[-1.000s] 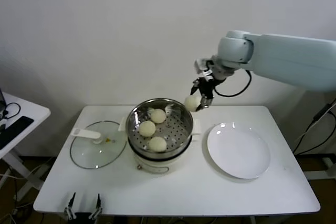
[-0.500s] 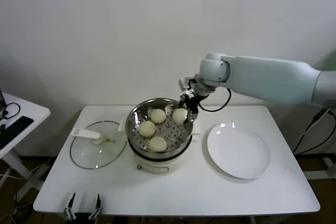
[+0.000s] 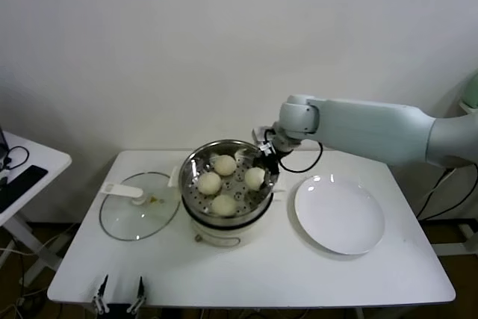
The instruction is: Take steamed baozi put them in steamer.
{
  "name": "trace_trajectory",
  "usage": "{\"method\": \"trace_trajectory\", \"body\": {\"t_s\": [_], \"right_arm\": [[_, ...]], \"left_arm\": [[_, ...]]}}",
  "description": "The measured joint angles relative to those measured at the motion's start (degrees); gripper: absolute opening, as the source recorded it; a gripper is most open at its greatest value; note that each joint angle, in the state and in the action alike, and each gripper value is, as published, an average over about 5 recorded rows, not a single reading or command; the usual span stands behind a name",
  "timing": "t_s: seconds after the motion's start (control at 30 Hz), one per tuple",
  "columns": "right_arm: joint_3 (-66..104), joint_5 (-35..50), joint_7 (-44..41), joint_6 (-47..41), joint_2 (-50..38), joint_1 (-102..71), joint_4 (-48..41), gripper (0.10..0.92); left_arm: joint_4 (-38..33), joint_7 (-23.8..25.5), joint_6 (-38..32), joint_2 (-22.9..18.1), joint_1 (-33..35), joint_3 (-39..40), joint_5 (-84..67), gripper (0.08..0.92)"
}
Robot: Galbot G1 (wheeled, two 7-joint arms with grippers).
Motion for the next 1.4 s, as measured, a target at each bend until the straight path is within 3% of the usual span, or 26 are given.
{"method": "trace_trajectory", "body": {"t_s": [0.23, 0.5, 1.03, 1.4], "right_arm": [[0.0, -1.2, 0.3, -0.1, 0.7, -1.0, -0.5, 0.733], [0.1, -1.6, 0.5, -0.2, 1.4, -1.3, -0.9, 0.817], [-0.7, 3.3, -0.3, 0.2, -3.1, 4.6, 1.3, 0.823], [15.9, 7.9, 15.5, -2.4, -13.2, -4.6, 6.4, 0.823]], "left_arm": [[0.1, 0.0, 0.0, 0.0, -0.2, 0.1, 0.0, 0.823], [0.2, 0.0, 0.0, 0.0, -0.3, 0.2, 0.0, 0.823], [-0.8, 0.0, 0.0, 0.0, 0.4, 0.1, 0.1, 0.823], [-1.3, 0.2, 0.0, 0.3, 0.0, 0.4, -1.0, 0.823]]}}
